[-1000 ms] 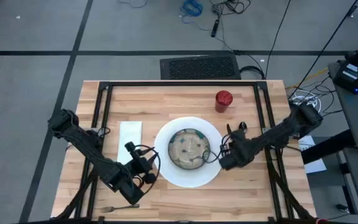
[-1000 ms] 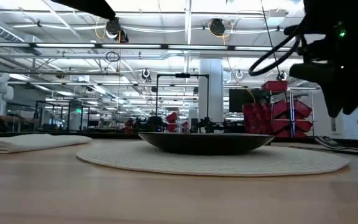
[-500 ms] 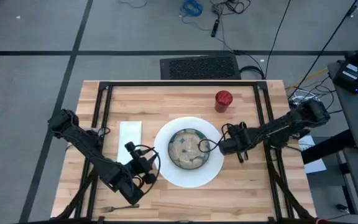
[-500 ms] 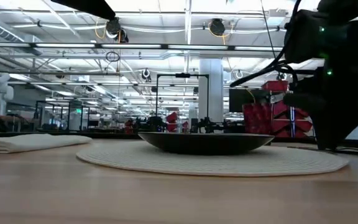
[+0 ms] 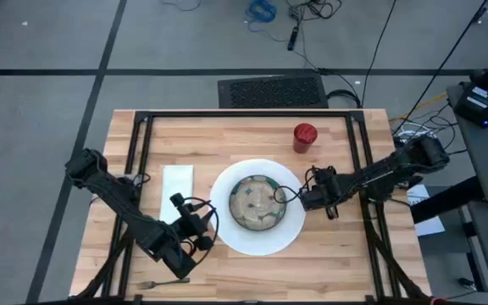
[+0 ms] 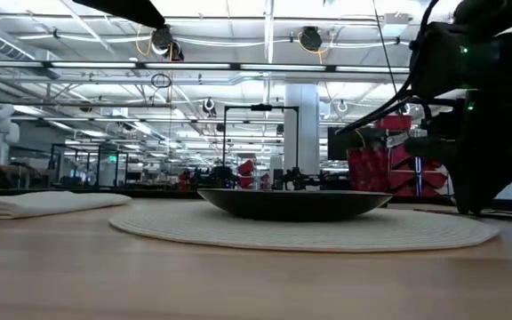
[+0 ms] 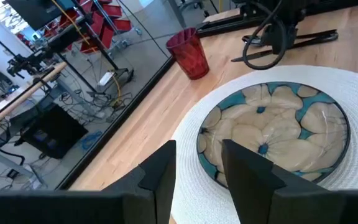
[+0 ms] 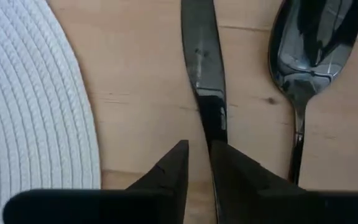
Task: Set table place
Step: Move the black knife to the middle right of the table
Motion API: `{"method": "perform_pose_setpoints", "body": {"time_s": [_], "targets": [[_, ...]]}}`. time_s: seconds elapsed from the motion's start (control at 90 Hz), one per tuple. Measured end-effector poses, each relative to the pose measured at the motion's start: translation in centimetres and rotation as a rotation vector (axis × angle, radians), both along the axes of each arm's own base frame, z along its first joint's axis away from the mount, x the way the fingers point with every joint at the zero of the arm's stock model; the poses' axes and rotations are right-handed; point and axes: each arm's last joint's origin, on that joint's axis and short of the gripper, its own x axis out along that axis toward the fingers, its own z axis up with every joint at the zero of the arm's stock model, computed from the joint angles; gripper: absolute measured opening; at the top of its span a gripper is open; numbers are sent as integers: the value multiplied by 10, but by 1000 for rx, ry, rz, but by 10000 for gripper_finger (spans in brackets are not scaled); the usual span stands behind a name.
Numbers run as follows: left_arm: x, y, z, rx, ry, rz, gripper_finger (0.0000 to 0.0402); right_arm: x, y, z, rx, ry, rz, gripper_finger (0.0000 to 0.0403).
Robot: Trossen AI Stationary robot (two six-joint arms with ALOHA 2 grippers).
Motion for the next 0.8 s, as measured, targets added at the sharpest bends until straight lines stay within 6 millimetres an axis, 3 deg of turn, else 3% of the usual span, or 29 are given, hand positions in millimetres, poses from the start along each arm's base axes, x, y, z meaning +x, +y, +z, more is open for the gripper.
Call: {"method": "perform_pose_setpoints", "body": {"time_s": [0.311, 0.8], "targets": [[0, 0, 0, 0, 0, 0, 116, -6, -2, 12, 1, -8, 74, 68], [0, 0, 0, -4, 3, -1, 116, 2, 3, -8, 57, 113, 165, 83]]}}
